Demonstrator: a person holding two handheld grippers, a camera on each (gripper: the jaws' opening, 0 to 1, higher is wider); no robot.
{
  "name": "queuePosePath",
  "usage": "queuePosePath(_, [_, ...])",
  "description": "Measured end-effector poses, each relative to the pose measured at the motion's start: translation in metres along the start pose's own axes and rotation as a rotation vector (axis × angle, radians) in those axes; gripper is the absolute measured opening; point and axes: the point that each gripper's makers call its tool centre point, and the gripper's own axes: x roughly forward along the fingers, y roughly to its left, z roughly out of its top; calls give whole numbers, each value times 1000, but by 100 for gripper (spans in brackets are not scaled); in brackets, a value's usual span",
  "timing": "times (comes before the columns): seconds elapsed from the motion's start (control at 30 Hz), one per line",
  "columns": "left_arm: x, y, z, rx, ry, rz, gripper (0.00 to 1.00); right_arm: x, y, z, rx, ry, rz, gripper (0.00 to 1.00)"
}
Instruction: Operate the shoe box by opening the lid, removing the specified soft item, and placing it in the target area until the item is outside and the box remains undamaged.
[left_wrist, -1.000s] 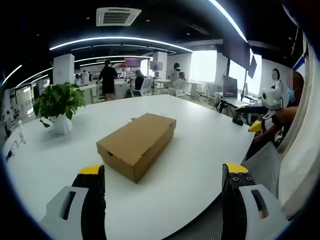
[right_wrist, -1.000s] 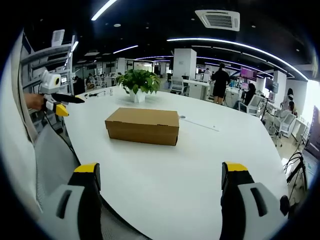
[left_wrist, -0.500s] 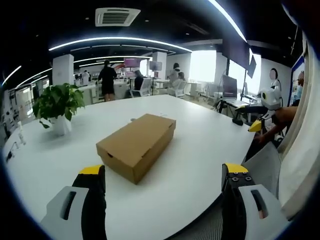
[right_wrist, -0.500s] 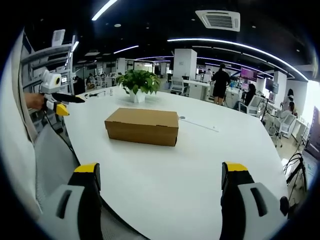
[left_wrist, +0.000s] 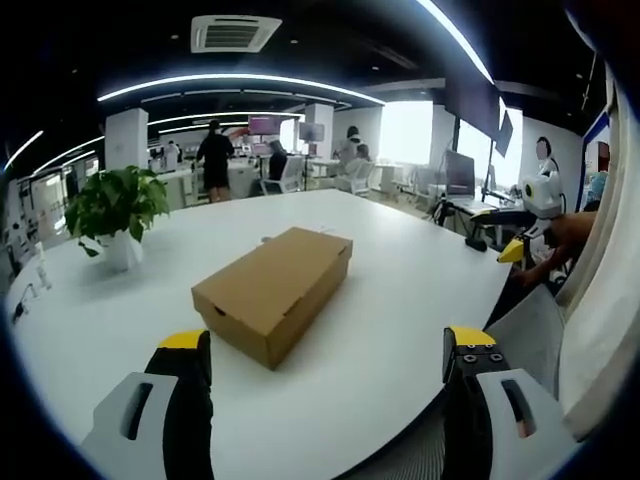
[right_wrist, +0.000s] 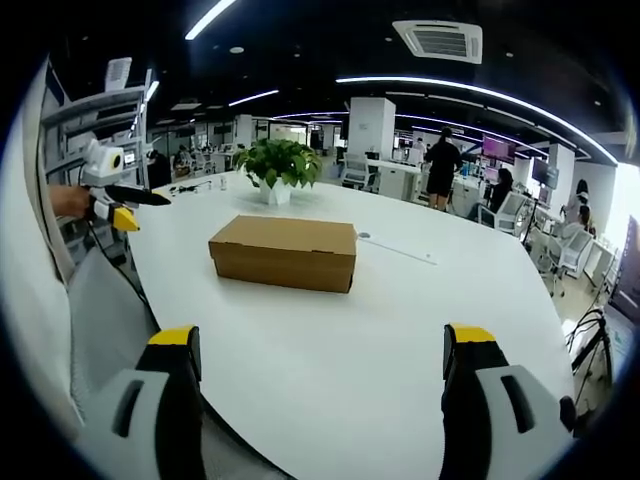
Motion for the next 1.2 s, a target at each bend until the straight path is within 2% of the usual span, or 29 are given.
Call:
queuePosePath(0.67, [6,2,-3,9,16,9,98,4,-5,1,-1,-2,5,95])
queuePosePath(0.93, [13,4,-2,-1,16,25,97,14,-7,4,-10,-4,29,95])
queuePosePath(1.2, [21,4,-8,-4,37,25,97,28,-12,9,-29,-12,46,95])
